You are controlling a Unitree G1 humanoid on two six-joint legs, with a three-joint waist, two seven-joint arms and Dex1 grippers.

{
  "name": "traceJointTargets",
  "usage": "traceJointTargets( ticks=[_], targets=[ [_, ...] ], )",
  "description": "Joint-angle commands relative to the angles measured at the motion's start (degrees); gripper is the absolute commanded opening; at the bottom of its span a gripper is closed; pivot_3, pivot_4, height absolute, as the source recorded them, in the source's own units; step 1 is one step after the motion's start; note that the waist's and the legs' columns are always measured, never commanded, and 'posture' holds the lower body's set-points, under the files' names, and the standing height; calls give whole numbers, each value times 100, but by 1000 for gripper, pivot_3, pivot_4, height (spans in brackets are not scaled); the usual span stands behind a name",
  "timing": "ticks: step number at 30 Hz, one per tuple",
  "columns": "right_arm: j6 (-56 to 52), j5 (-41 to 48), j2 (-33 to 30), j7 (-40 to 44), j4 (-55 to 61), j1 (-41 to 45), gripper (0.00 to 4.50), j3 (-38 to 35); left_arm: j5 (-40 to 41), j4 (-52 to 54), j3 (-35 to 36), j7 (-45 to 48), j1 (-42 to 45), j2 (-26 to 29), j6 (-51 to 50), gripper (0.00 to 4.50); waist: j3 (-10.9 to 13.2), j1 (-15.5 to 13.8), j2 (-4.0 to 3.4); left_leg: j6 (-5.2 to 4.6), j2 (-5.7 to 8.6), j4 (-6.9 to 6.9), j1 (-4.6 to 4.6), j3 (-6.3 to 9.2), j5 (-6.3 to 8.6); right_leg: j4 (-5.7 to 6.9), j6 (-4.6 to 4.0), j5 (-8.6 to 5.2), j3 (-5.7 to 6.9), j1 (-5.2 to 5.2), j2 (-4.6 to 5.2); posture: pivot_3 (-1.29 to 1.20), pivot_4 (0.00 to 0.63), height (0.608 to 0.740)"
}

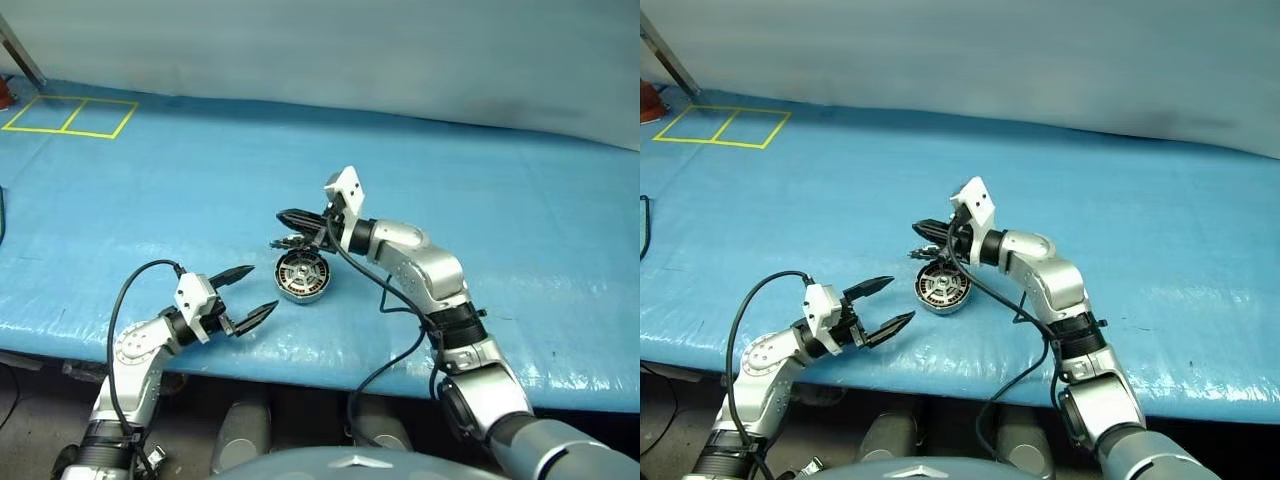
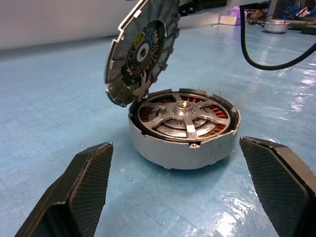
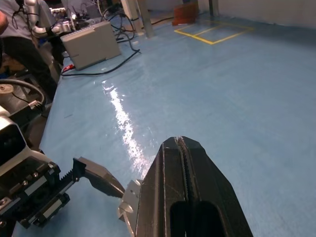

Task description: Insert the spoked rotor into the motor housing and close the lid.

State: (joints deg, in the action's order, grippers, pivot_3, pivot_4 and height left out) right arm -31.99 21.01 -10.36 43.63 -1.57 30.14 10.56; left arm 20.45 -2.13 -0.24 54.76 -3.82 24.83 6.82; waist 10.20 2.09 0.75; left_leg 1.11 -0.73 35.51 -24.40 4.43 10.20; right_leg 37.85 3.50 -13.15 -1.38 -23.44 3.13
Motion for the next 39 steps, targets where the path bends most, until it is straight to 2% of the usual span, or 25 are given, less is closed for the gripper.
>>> traceJointTargets(
  ticks=[1,5,14,21,25,28,33,39],
  targets=[
    [-207,130,-126,-14,658,-372,40,47,88,238,152,-28,-36,38,109,4500,0,1,0,1,0,2,1,0,0,1,-1,0,0,0,0,0,150,740],
    [-404,184,-171,-107,1005,-819,40,104,72,246,164,-22,-48,46,99,4500,0,13,0,1,-3,3,2,-2,-1,3,-3,1,0,-1,0,0,150,740],
    [-310,-113,257,-803,493,-1198,40,218,17,81,51,42,200,-29,100,4500,-1,5,0,2,-3,4,2,-6,-1,2,-2,1,-1,-2,0,0,150,740],
    [-215,-292,228,-934,143,-1391,40,295,-32,22,16,38,266,-37,139,4500,-20,5,0,2,-4,3,7,-5,-1,1,-2,1,-1,4,0,0,150,740],
    [284,-173,194,-829,475,-1466,40,78,-31,5,2,38,281,-45,142,4500,-24,-4,0,2,-4,3,25,-4,0,-1,-2,-1,-1,22,1,0,150,740],
    [507,-277,-73,-651,760,-1513,632,168,-32,-19,-14,46,309,-50,149,4500,-23,-6,0,3,-1,4,24,-6,0,-4,-2,-1,-1,20,6,0,150,740],
    [626,-514,-310,-610,878,-1595,2226,397,-66,-72,-59,45,342,-52,157,4500,-23,0,0,3,-3,-4,20,-8,0,-3,-5,-2,-1,13,4,0,150,740],
    [768,-824,-311,-740,781,-1612,4277,622,-92,-95,-87,45,347,-33,160,4500,-23,4,0,3,-10,-14,20,-10,0,-4,-10,-5,-1,7,-3,0,150,740]
  ],
)
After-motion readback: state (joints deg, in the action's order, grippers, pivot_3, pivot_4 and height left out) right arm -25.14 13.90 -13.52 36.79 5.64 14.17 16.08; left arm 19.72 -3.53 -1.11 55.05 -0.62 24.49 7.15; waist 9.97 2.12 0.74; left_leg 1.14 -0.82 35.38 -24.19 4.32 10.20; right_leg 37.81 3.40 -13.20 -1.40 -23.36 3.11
